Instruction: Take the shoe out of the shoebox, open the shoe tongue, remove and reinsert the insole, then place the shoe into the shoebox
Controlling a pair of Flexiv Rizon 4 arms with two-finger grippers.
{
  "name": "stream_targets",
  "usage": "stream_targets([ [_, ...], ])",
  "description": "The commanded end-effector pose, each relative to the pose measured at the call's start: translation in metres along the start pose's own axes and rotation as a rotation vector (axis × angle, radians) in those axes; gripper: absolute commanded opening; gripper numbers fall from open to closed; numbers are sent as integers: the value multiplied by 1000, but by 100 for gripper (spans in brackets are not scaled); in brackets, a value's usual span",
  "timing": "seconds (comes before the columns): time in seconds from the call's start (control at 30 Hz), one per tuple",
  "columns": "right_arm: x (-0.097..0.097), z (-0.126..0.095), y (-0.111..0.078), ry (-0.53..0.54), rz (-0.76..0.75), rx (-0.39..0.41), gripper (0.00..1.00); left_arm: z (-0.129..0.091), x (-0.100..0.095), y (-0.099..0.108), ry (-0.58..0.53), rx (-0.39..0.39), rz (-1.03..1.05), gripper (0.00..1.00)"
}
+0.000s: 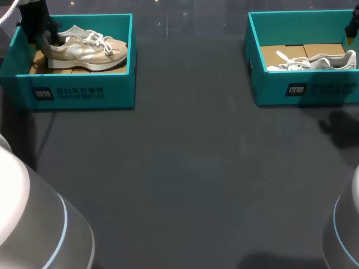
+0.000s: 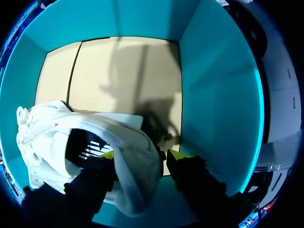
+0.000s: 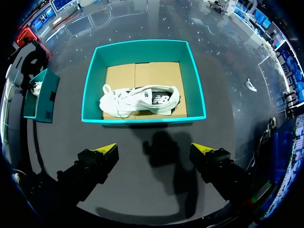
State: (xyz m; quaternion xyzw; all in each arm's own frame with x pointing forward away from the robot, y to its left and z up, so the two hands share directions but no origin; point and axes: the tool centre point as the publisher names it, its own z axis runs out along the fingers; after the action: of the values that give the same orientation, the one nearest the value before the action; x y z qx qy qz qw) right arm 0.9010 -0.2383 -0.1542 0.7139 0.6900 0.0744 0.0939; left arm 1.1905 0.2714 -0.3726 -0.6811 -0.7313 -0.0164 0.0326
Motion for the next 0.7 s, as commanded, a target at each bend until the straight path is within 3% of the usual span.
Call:
stream_targets([
  [0.03, 0, 0, 0, -2, 1, 0, 100, 2, 0, 6, 6, 9, 3, 16],
  [0.07, 0, 0, 0, -2, 1, 0, 100, 1, 0, 5, 7, 4, 4, 0],
  [0.4, 0, 0, 0, -2, 1, 0, 100, -6, 14, 3, 1, -24, -3, 0],
  [0.7, 0, 0, 0, -2, 1, 0, 100, -30, 25, 0, -63, -50, -26, 0],
])
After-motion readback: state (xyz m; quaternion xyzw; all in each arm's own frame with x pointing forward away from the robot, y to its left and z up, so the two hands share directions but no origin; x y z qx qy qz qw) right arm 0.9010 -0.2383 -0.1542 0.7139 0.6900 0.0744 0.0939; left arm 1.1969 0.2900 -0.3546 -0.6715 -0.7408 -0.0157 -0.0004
